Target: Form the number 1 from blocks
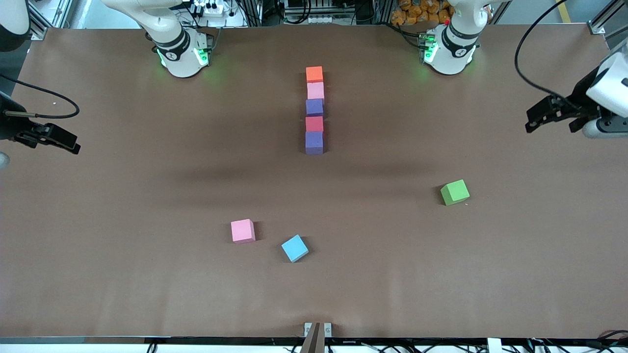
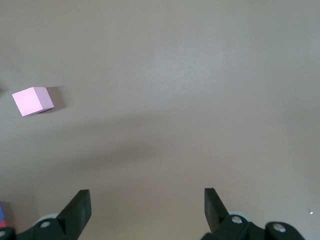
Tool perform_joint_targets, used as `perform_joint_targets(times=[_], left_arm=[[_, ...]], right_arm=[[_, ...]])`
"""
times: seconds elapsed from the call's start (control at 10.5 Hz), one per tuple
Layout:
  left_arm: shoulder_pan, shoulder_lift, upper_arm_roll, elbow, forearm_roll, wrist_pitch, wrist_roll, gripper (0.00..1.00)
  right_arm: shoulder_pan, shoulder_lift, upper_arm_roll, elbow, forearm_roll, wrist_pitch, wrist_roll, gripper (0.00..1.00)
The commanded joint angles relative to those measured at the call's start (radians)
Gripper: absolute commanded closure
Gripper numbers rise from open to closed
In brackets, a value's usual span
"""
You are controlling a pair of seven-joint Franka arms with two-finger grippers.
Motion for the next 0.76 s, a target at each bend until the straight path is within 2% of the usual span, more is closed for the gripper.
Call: perform_joint_targets(times=[0.0, 0.29, 0.67], left_arm=[[-0.019, -0.023, 0.005, -0.017, -0.022, -0.018, 0.034, 0.00], [-0.108, -0.019, 0.082, 0.010, -0.021, -0.018, 0.017, 0.00], [-0.160, -0.014, 0.095, 0.014, -0.006, -0.018, -0.055, 0.00]], right_arm=[[0.005, 0.016, -0.003, 0.026, 0.009, -0.006, -0.009, 0.00], [0.003, 0.016, -0.003, 0.026, 0.009, -0.008, -0.011, 0.00], [0.003, 0.016, -0.003, 0.026, 0.009, -0.008, -0.011, 0.00]])
